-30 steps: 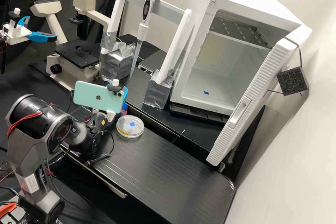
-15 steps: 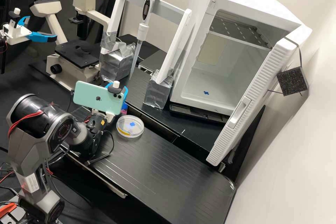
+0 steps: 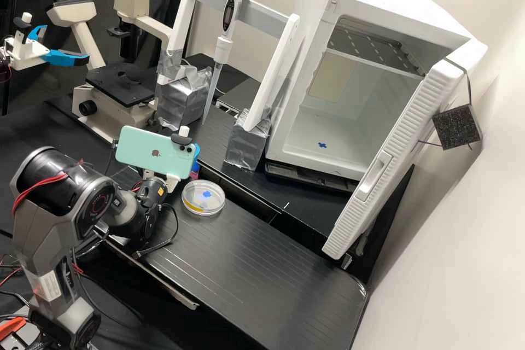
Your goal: Close the bottle
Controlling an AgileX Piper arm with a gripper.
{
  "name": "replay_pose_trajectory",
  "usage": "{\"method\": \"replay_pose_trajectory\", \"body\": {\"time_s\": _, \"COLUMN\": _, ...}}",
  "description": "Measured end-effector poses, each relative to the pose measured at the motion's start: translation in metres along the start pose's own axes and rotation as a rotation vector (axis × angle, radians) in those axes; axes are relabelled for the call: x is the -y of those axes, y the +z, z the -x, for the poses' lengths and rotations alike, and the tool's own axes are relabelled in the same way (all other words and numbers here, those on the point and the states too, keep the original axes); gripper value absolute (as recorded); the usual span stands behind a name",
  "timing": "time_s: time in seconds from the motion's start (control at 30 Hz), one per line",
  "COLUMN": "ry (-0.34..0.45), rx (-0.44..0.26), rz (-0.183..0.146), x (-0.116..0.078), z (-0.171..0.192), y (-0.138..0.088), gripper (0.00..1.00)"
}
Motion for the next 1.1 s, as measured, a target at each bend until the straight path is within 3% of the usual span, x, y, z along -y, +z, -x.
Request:
{"method": "replay_pose_trajectory", "body": {"time_s": 0.27, "ry": -0.033, "rx": 0.012, "rz": -0.015, "x": 0.0, "z": 0.003, "y": -0.001, "gripper": 1.0}}
{"method": "replay_pose_trajectory", "body": {"time_s": 0.43, "ry": -0.016, "rx": -0.007, "rz": -0.013, "x": -0.006, "z": 0.014, "y": -0.005, "gripper": 1.0}}
{"method": "replay_pose_trajectory", "body": {"time_s": 0.7, "ry": 0.014, "rx": -0.033, "rz": -0.036, "x": -0.012, "z": 0.042, "y": -0.007, "gripper": 1.0}}
{"method": "replay_pose_trajectory", "body": {"time_s": 0.9, "ry": 0.101, "rx": -0.061, "rz": -0.029, "x": -0.02, "z": 0.065, "y": -0.009, "gripper": 1.0}}
{"method": "replay_pose_trajectory", "body": {"time_s": 1.1, "ry": 0.258, "rx": -0.064, "rz": -0.05, "x": -0.021, "z": 0.085, "y": -0.006, "gripper": 1.0}}
